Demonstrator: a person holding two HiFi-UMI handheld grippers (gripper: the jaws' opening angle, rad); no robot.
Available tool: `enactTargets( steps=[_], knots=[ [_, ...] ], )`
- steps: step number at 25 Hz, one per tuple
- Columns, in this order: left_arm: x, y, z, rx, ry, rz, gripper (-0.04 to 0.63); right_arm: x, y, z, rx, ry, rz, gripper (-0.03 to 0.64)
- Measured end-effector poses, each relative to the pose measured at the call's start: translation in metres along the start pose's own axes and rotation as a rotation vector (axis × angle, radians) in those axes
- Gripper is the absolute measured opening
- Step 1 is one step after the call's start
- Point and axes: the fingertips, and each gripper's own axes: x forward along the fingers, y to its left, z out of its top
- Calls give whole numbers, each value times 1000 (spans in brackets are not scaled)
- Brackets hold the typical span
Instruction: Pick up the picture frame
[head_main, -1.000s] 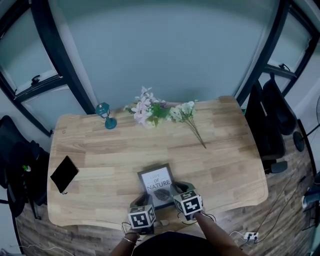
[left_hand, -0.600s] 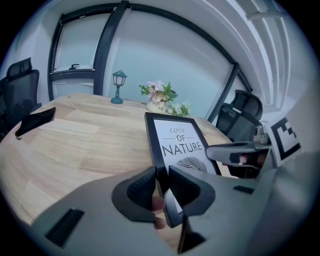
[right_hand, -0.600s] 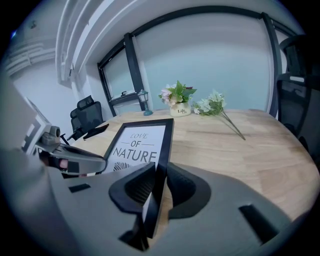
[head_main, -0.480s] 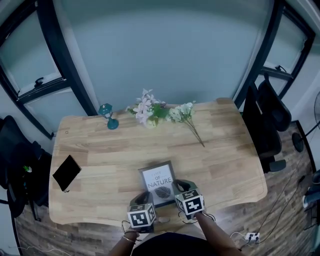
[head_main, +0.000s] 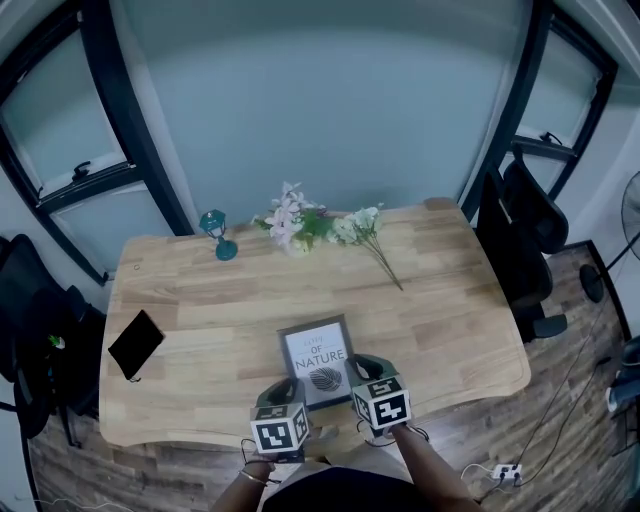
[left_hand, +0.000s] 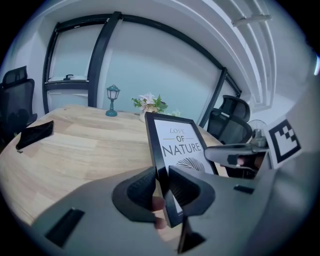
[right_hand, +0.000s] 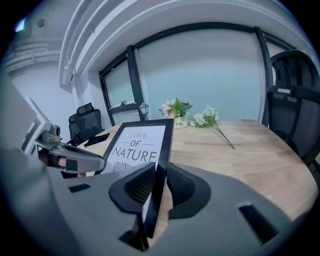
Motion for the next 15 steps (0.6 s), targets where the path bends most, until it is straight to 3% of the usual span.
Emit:
enactTargets(
  steps=[15],
  knots=[
    [-52, -20, 25, 70, -88, -22, 75, -52, 14, 22, 11, -115, -18, 72]
  ],
)
